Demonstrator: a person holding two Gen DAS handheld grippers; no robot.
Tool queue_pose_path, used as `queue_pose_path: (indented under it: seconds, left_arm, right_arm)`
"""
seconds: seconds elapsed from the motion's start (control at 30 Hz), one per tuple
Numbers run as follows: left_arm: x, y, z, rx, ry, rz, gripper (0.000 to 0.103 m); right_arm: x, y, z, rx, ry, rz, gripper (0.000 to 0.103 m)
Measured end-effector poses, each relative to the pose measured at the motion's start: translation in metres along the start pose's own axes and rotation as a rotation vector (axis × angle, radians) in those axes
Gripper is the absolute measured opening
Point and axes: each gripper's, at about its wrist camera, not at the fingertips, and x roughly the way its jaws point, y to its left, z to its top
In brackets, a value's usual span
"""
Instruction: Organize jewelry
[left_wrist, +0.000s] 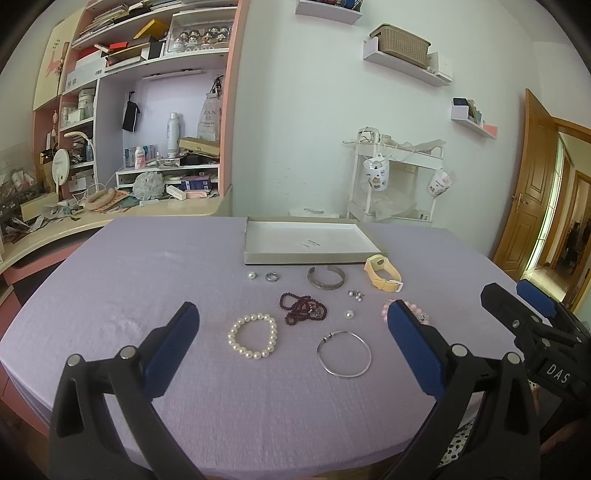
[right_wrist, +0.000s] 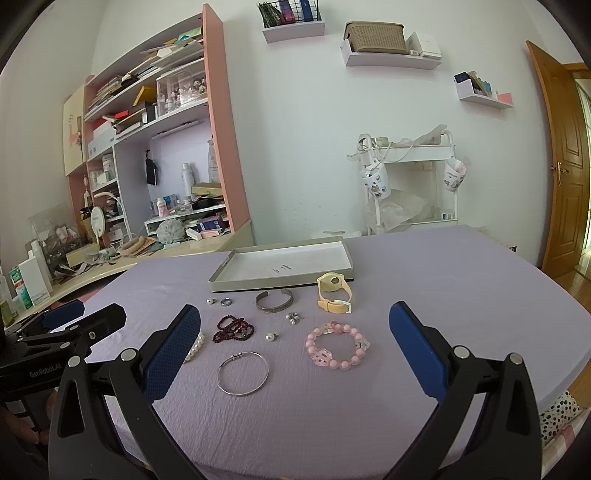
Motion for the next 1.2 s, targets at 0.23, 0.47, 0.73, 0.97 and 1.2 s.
queue_pose_path:
  seconds: [0.23, 0.47, 0.73, 0.97, 1.2]
  left_arm:
    - [-0.0021, 0.0011, 0.0004, -0.002, 0.003, 0.0, 0.101]
    - [-0.0004, 0.0028, 0.0008, -0.003, 0.003, -0.002, 0.101]
    - [-0.0013, 0.0027, 0.0008, -0.003, 0.004, -0.003, 0.101]
    - [-0.0006, 0.0028, 0.0014, -0.004, 0.005, -0.002, 0.101]
    - [0.0008, 0.0038, -0.0002, -0.006, 0.006, 0.0, 0.101]
  right_arm:
    - [-0.0006, -0.0049, -0.0005, 0.0, 0.0, 0.0, 0.102]
    - [0.0007, -0.0036, 0.0001, 0.001, 0.001, 0.0, 0.102]
    - [0.0012, -0.003, -0.0003, 0.003, 0.002, 0.0, 0.102]
    - [0.002, -0.0059, -0.0007, 0.002, 0.003, 0.001, 0.102]
    - [0.0022, -0.0043, -0.0007, 0.004, 0.005, -0.001, 0.102]
